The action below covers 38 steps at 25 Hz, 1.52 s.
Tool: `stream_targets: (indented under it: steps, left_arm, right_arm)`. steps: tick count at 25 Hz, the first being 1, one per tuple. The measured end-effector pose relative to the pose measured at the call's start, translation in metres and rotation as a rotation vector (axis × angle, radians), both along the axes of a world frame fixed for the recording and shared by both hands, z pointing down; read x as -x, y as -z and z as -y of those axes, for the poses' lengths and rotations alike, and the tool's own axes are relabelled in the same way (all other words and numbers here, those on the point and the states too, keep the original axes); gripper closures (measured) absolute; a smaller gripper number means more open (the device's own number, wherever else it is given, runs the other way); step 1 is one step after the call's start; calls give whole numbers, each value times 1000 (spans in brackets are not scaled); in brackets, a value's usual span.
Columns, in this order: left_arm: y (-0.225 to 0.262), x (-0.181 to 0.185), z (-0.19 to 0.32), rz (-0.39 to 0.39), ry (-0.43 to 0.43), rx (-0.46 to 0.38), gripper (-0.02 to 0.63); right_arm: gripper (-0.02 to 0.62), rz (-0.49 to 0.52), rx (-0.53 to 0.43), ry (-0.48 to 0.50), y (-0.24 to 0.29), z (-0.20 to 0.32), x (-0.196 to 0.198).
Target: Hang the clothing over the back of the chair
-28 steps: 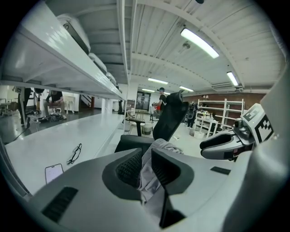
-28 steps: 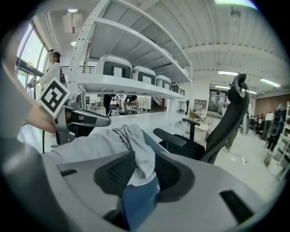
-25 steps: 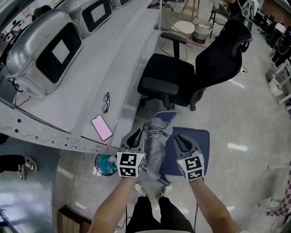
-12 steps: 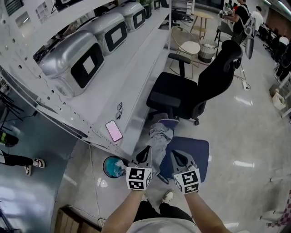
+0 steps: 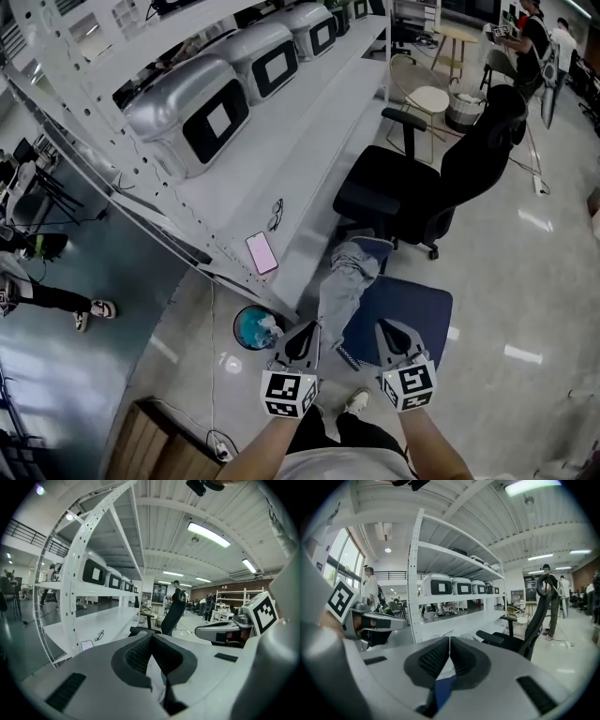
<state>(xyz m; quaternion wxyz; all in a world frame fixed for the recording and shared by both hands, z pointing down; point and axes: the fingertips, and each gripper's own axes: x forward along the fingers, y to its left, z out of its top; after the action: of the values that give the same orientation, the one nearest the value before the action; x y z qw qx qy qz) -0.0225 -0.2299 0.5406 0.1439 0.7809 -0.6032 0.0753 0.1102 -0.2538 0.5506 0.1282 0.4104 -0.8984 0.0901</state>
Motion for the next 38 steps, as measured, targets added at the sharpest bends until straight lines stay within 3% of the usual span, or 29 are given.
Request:
stream_targets:
  steps: [11,25,38]
  left_arm:
    - [-3,16,-35,-9,10,3,598]
    - [11,32,-117,-95,-185,-35,598]
    - [11,47,-166,-151,-306,-55,598]
  right_arm:
    - [577,16,11,81,-3,-33,47]
    - [577,-60,-12,-65,28,-132,82]
    - [576,-111,-51,-184,48,-196,113]
